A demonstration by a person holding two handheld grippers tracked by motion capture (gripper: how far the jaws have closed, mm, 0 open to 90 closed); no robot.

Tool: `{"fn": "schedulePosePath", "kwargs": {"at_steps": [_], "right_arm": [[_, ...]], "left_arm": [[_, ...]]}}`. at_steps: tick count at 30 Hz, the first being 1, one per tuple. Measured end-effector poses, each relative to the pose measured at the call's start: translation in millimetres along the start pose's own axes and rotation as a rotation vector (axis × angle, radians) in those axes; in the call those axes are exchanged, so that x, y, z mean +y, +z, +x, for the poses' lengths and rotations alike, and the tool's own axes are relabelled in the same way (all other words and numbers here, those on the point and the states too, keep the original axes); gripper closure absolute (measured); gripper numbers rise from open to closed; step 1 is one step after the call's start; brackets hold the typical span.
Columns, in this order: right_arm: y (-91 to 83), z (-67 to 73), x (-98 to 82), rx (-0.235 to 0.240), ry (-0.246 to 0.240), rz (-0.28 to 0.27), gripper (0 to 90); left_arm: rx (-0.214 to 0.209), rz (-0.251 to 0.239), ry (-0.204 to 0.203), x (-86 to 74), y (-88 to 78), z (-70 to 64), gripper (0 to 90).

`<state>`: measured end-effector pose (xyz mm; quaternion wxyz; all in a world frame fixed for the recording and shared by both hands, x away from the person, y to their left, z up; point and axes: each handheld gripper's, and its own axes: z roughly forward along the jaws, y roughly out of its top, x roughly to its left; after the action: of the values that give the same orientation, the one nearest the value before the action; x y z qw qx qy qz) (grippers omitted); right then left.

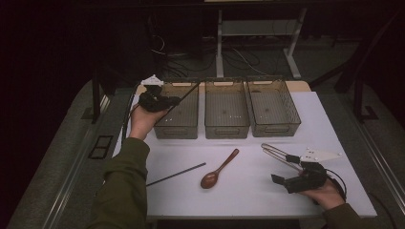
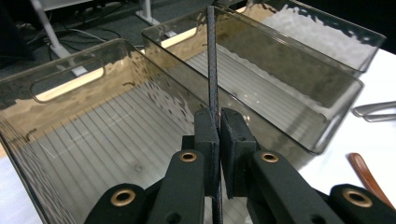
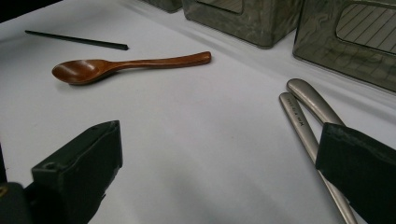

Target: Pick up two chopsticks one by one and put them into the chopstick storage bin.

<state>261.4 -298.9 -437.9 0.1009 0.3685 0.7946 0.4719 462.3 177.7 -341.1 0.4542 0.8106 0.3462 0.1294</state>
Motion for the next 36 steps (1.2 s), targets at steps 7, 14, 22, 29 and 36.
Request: {"fn": "schedulePosePath", "kwargs": {"at_steps": [7,14,22,29,36], "right_arm": [[-0.3,-0.4,-0.1,0.003,0.003,-0.001,0.0],[-0.3,-0.8,-0.1,0.003,0.002,-0.001,0.0],[-0.2,-1.2,-0.2,0.004,0.002,0.0,0.0],[-0.2,-1.8,-0.4,0.003,0.003,-0.001,0.0],[-0.6,-1.8,-0.6,0.002,0.004,0.0,0.0]], "left_arm": [[0.036,-0.014,-0.022,5.0,12.5,10.3,85.0],[0.063,-0.033,-0.042,4.4,26.0,17.2,85.0],[0.111,0.011,-0.039,-1.6,40.5,23.2,84.9],[0.161,0.066,-0.057,-6.3,48.9,26.5,84.7],[0.185,0.076,-0.071,-7.5,51.3,26.7,80.1]]}}
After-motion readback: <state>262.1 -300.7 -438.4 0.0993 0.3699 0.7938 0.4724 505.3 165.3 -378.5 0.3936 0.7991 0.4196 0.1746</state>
